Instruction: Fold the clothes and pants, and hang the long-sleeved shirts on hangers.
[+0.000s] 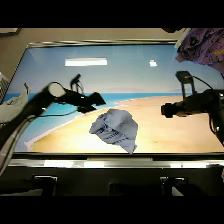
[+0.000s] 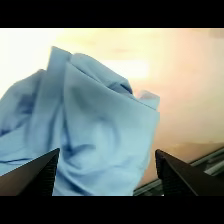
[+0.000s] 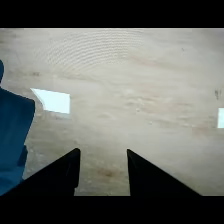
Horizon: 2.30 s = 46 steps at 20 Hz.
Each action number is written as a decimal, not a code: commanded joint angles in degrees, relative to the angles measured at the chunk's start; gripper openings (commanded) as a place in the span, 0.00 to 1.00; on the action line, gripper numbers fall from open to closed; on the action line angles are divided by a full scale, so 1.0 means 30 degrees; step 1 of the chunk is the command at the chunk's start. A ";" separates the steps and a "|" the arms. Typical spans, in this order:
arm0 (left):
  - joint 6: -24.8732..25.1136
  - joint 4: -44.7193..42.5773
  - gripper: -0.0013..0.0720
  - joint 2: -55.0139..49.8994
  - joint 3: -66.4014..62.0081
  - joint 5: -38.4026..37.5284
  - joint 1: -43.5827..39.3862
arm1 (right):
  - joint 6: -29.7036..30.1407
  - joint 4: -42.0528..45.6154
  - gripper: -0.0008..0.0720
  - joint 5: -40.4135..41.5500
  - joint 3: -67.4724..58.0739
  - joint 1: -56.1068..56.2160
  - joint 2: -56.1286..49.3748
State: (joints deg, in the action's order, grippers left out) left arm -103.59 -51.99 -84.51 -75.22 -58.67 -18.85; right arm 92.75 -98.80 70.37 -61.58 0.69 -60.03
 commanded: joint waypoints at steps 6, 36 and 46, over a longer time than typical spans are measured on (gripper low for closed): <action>0.1610 -0.1188 0.98 0.1851 0.0000 -0.4095 0.5814 | 0.5355 -1.2386 0.68 -0.0933 0.5100 -0.1902 -0.4983; 0.7104 0.4772 0.97 -0.0925 0.7606 0.1319 0.1508 | 0.4116 -1.3508 0.06 -0.2288 0.4561 -0.0758 -0.4233; 0.7038 0.4714 0.04 -0.1923 0.7606 0.1100 0.1450 | 0.4124 -1.3471 0.06 -0.2135 0.4561 -0.0758 -0.2710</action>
State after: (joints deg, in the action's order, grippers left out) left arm -82.30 -37.98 -89.03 -52.42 -55.37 -14.37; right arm 105.12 -139.13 64.07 -47.83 -1.54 -69.67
